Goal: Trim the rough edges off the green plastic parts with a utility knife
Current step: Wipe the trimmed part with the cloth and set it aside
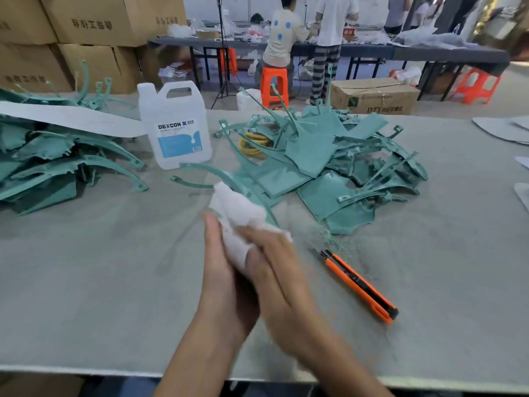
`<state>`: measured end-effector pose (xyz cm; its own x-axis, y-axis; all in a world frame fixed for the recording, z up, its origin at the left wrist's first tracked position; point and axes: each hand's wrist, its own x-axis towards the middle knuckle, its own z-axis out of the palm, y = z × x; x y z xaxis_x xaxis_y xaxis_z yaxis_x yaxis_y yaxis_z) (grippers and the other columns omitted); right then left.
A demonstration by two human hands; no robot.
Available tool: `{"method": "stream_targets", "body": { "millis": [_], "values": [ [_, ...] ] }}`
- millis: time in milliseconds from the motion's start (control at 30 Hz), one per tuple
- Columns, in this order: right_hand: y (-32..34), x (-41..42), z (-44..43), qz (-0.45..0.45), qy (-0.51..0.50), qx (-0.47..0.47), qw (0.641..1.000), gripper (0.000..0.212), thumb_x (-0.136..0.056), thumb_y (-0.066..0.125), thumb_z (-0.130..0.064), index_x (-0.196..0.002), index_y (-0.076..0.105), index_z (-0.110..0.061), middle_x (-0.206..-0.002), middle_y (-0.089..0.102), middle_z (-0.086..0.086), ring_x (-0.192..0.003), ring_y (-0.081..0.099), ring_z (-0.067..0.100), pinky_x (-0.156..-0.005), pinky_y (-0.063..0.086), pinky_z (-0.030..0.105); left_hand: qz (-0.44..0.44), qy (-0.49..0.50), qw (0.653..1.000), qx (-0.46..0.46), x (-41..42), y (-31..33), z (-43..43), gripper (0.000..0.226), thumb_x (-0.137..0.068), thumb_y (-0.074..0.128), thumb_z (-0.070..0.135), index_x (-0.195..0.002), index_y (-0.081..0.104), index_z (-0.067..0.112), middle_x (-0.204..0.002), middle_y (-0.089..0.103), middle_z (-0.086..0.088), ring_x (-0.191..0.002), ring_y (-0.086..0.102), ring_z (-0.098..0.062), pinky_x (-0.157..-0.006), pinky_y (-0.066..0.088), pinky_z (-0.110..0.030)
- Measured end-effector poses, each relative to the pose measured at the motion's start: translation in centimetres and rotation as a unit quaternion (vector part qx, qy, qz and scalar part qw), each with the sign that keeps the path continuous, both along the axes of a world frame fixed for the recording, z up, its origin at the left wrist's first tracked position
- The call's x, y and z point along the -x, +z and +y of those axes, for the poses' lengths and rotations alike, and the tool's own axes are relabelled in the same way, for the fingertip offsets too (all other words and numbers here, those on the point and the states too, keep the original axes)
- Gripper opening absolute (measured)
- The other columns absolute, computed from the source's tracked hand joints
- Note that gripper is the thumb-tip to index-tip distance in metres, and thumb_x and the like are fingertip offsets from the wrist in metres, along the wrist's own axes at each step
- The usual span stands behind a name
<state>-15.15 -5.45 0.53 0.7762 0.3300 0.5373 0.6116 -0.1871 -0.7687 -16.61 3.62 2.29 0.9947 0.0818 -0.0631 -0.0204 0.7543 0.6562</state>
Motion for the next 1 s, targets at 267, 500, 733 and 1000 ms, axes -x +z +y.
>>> {"method": "stream_targets", "body": {
  "millis": [267, 500, 733, 1000],
  "values": [
    [-0.3, 2.7, 0.4, -0.06, 0.037, 0.012, 0.997, 0.037, -0.108, 0.042, -0.034, -0.145, 0.045, -0.032, -0.144, 0.046, -0.014, -0.138, 0.042, 0.009, -0.114, 0.031, 0.023, 0.044, 0.043, 0.998, 0.012, 0.0, -0.5, 0.2, 0.065, -0.09, 0.042, 0.07, -0.076, 0.081, 0.02, -0.086, 0.072, 0.002, -0.08, 0.072, -0.008, -0.072, 0.058, -0.022],
    [0.8, -0.6, -0.5, 0.045, -0.13, 0.006, 0.99, 0.037, -0.104, 0.048, -0.017, -0.14, 0.052, -0.022, -0.129, 0.052, -0.002, -0.123, 0.047, 0.019, -0.107, 0.037, 0.035, 0.059, -0.02, 0.996, -0.065, 0.6, 0.2, -1.6, 0.069, -0.082, 0.052, 0.072, -0.129, 0.068, 0.024, -0.129, 0.069, -0.004, -0.123, 0.063, -0.014, -0.102, 0.052, -0.032],
    [1.5, -2.5, -3.9, 0.032, -0.231, 0.059, 0.971, 0.035, -0.102, 0.043, -0.027, -0.131, 0.061, -0.02, -0.115, 0.055, 0.001, -0.105, 0.048, 0.016, -0.095, 0.042, 0.035, 0.128, 0.16, 0.963, -0.176, -0.2, -0.7, 1.4, 0.047, -0.09, 0.058, 0.055, -0.098, 0.077, 0.013, -0.097, 0.078, -0.012, -0.087, 0.075, -0.027, -0.07, 0.06, -0.035],
    [1.9, -1.5, -3.7, 0.406, 0.098, -0.181, 0.89, 0.054, -0.091, 0.052, -0.064, -0.124, 0.067, -0.024, -0.116, 0.072, 0.014, -0.104, 0.072, 0.03, -0.081, 0.062, 0.046, 0.106, 0.254, 0.89, -0.364, -3.2, -1.8, 1.5, 0.026, -0.09, 0.066, 0.052, -0.099, 0.054, 0.031, -0.075, 0.055, 0.0, -0.063, 0.052, -0.008, -0.061, 0.042, -0.029]
  ]
}}
